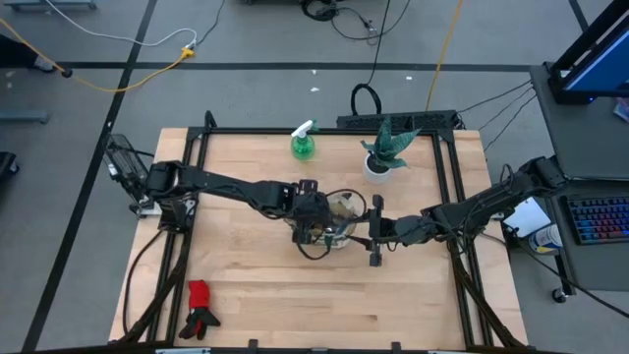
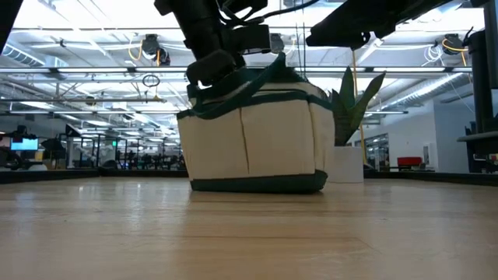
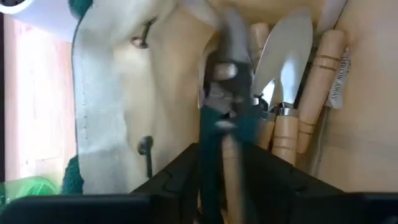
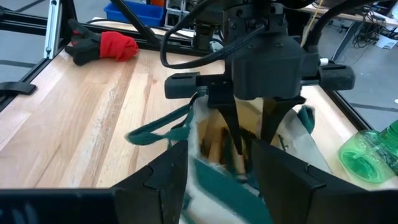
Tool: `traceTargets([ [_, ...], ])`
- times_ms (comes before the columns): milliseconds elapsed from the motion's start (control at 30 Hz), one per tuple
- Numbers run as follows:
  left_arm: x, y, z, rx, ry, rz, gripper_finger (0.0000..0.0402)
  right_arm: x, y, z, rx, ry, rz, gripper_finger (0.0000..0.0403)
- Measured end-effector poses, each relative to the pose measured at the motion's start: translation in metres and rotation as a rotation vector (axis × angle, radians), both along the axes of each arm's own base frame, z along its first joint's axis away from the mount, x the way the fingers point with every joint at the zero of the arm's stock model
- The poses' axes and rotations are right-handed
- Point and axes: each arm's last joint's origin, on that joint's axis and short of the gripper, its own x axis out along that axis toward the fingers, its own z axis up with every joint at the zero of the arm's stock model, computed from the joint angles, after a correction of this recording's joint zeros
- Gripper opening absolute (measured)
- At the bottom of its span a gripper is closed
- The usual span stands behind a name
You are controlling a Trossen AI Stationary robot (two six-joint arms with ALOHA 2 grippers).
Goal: Pick & Place Garden tools in Gardening bag
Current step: Put the green shear scissor into the gardening bag, then put the green spray bottle into the gardening bag
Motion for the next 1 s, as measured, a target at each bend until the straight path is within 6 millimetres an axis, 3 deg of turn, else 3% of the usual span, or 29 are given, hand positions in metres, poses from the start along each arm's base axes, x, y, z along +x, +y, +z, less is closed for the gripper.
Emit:
traceTargets([
  [233,0.004,0.002,0.003,0.041,-0.048,0.030,0.0166,0.000,0.000,0.000,0.017,-0.001,-0.005,0.0171],
  [633,0.005,0.001,0.005,0.036,-0.078,0.039,0.0146,0.000,0.000,-0.001,0.035,0.000,-0.011,0.0171],
  [1000,0.005,0.000,0.006,0.040,-0.080,0.041,0.0136,-0.008,-0.003,-0.022,0.090,0.042,-0.040,0.0171],
])
